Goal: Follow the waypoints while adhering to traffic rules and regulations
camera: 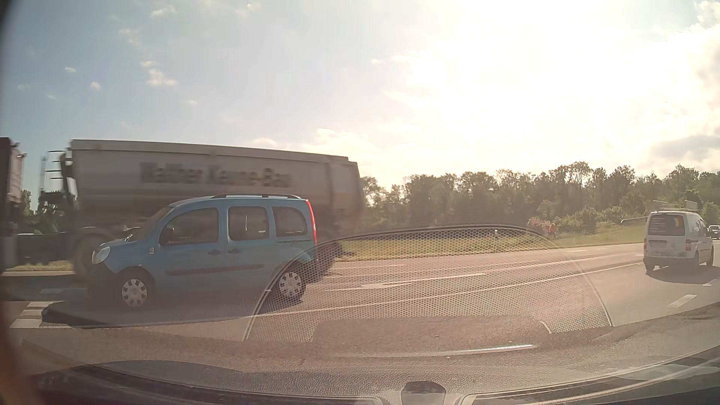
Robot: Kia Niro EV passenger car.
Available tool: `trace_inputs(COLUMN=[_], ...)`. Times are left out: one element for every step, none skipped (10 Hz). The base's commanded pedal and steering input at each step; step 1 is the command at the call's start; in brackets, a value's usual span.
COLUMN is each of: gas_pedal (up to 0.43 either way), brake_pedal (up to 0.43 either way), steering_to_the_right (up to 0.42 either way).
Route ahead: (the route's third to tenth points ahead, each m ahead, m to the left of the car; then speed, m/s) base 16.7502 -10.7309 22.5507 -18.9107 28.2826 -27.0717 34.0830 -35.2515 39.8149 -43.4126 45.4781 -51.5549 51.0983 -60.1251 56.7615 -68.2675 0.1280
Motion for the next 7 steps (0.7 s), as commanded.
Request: trace_inputs(gas_pedal=[0.0, 0.0, 0.0, 0.0, 0.0, 0.0, 0.0], brake_pedal=[0.061, 0.073, 0.085, 0.091, 0.104, 0.116, 0.128], steering_to_the_right=[0.279, 0.279, 0.279, 0.279, 0.279, 0.279, 0.279])
